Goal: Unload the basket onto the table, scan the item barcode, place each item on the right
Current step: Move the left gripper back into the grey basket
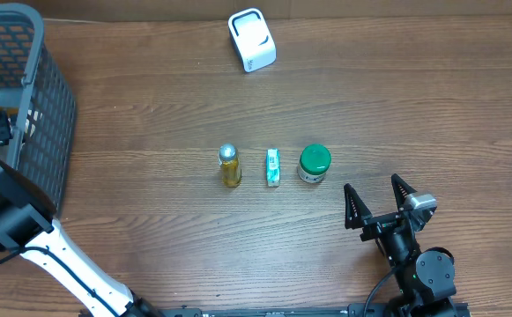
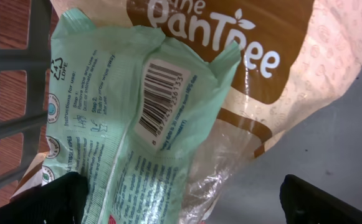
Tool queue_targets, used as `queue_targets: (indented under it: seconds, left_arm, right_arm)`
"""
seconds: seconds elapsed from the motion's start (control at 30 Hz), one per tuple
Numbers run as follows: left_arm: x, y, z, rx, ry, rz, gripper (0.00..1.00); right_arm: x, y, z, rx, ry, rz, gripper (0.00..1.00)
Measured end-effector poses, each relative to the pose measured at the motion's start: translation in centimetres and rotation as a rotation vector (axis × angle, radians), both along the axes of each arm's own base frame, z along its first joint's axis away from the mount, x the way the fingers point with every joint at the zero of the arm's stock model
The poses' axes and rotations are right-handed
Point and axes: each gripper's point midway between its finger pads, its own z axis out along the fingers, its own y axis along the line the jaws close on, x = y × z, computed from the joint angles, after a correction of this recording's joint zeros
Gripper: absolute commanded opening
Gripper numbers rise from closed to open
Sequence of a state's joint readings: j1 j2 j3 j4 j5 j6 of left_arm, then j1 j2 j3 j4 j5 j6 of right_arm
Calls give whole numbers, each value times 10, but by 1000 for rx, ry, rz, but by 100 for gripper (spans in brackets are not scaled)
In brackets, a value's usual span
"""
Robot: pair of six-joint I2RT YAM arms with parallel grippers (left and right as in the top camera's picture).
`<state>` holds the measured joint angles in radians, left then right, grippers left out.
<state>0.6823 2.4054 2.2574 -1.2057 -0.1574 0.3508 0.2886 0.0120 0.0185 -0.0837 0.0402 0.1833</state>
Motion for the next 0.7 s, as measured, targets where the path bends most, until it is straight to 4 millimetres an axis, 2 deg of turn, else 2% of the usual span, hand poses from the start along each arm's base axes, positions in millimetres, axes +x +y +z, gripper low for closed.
queue_targets:
  seconds: [0.2,0.37,0.4,0.43,0.47,0.5,0.7]
  left_arm:
    - [0,2,-7,4,10,1,100]
    - [-2,4,-24,13,71,-12,100]
    - [-3,5,-27,14,81,-15,93]
    - [-3,4,-31,16,95,-23,77]
    - [-4,4,-32,19,103,-23,48]
    - [-6,5,-32,27,116,-24,42]
    - [-6,9,-27,48,118,-19,40]
  right_arm:
    - [0,0,0,-1,0,0,100]
    - [0,0,0,-1,0,0,100]
    - [0,0,0,0,0,0,100]
    - [0,0,0,-1,-1,0,100]
    - [0,0,0,-1,0,0,100]
    - [0,0,0,0,0,0,100]
    - [0,0,0,-1,-1,0,100]
